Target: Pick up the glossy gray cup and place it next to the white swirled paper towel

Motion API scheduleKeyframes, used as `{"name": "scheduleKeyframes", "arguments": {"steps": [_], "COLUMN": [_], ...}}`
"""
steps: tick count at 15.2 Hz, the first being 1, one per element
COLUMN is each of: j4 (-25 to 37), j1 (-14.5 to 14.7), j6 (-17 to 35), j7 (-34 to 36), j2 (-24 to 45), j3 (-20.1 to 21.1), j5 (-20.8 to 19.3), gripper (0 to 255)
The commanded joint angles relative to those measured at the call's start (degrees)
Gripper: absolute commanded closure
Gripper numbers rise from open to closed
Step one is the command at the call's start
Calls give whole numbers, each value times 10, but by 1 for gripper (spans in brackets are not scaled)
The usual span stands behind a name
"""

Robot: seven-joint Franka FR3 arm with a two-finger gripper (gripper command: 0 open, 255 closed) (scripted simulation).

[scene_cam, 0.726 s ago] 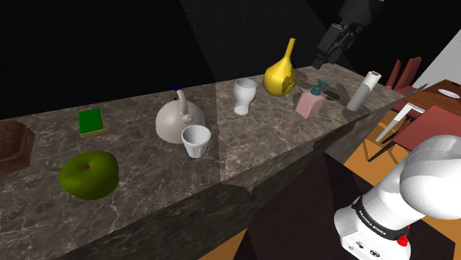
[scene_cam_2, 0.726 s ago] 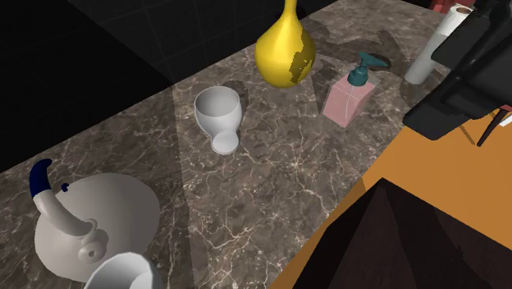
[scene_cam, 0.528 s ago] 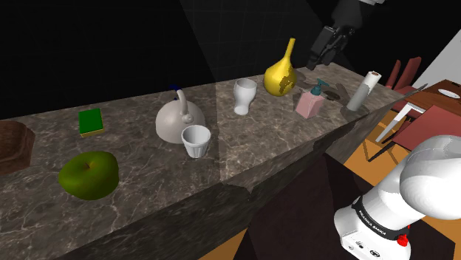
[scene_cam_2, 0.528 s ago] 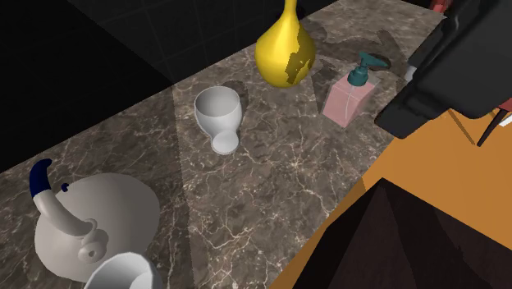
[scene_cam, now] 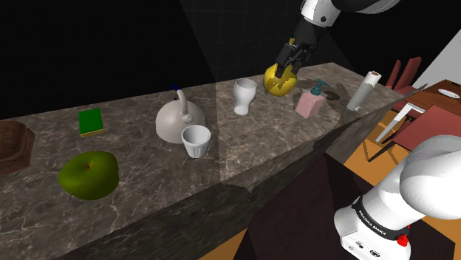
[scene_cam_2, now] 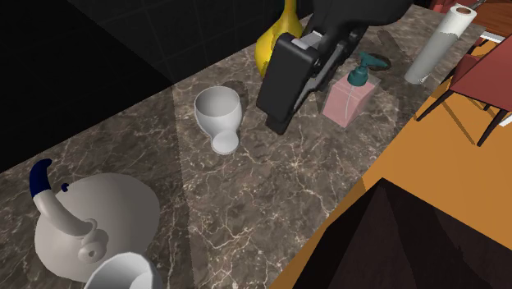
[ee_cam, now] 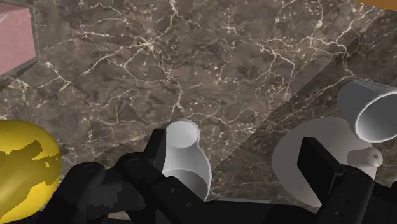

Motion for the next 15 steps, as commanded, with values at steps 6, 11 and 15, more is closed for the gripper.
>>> {"name": "scheduleKeyframes", "arguments": {"steps": [6, 11, 15], "j4": [49, 109, 170], "j1": [1, 2, 3], "j6": [102, 157, 188], "j7": [-3, -4, -5], "j2": [142, 250, 338], "j3": [0, 0, 0], "j5": [11, 19, 25], "gripper": [0, 0, 0]}}
